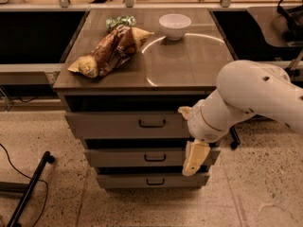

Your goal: Open top drawer

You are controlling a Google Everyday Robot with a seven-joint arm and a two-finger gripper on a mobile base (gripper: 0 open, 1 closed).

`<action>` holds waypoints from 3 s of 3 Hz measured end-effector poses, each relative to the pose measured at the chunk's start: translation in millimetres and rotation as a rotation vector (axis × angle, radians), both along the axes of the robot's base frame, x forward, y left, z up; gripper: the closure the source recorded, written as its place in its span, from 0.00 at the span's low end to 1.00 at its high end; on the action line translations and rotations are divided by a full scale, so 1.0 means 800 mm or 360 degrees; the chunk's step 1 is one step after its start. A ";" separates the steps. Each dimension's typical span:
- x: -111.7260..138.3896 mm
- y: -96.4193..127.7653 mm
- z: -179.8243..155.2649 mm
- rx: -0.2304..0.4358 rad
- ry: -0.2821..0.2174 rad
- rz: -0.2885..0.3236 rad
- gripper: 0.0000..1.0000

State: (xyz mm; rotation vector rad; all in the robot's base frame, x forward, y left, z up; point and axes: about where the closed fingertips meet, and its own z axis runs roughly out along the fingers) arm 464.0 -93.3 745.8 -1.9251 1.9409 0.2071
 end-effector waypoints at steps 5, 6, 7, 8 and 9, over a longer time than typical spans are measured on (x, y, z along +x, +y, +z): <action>0.108 -0.037 -0.080 -0.0210 -0.0067 0.0079 0.00; 0.125 -0.042 -0.103 -0.0227 -0.0024 0.0072 0.00; 0.124 -0.050 -0.117 -0.0232 0.0003 0.0055 0.16; 0.100 -0.066 -0.117 -0.0233 0.0009 0.0011 0.41; 0.095 -0.066 -0.109 -0.0230 0.0010 0.0006 0.62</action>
Offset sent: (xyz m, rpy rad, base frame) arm 0.0569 -0.0277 -0.0294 -0.1002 -0.0975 0.0364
